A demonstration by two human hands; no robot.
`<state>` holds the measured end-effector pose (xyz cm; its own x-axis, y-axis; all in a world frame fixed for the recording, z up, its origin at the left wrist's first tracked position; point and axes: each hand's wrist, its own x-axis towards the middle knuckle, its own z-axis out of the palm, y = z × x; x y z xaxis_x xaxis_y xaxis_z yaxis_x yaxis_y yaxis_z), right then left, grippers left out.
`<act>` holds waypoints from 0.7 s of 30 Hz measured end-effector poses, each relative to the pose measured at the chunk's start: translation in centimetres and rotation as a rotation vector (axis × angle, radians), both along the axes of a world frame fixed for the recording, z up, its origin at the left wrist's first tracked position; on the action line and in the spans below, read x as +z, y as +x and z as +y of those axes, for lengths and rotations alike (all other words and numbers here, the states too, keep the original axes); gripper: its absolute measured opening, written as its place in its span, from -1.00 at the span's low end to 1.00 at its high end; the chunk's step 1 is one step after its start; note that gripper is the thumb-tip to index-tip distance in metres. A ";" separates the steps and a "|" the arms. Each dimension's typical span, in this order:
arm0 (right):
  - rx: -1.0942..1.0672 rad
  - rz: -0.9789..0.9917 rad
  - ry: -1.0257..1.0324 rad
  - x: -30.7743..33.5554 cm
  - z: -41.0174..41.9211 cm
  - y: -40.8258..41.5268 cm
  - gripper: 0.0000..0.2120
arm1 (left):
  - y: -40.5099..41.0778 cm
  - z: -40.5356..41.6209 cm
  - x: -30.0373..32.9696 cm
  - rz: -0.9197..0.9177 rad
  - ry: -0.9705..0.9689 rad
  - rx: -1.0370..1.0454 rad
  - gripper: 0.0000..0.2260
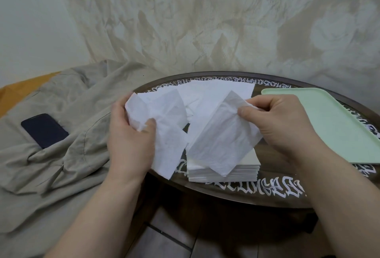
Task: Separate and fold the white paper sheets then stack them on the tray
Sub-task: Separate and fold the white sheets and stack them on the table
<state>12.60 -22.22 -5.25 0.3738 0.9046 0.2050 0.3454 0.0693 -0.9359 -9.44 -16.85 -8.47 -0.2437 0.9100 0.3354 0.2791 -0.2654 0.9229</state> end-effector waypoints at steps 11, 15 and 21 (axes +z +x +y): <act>0.445 -0.241 -0.038 0.1 -0.8 -3.5 -0.85 | 1.9 -1.5 0.1 0.062 -0.095 -0.344 -0.56; 0.572 -0.165 -0.084 0.5 -1.0 -3.5 -0.86 | 1.7 -1.3 0.5 -0.197 -0.240 -0.452 -0.83; 0.665 -0.198 -0.096 0.9 -1.4 -4.2 -0.76 | 1.8 -1.2 1.1 -0.255 -0.250 -0.456 -0.74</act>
<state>8.36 -23.58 -4.31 -0.3012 0.9460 0.1198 0.4228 0.2451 -0.8725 -7.64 -18.03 -7.40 0.1472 0.9859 0.0791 -0.0522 -0.0721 0.9960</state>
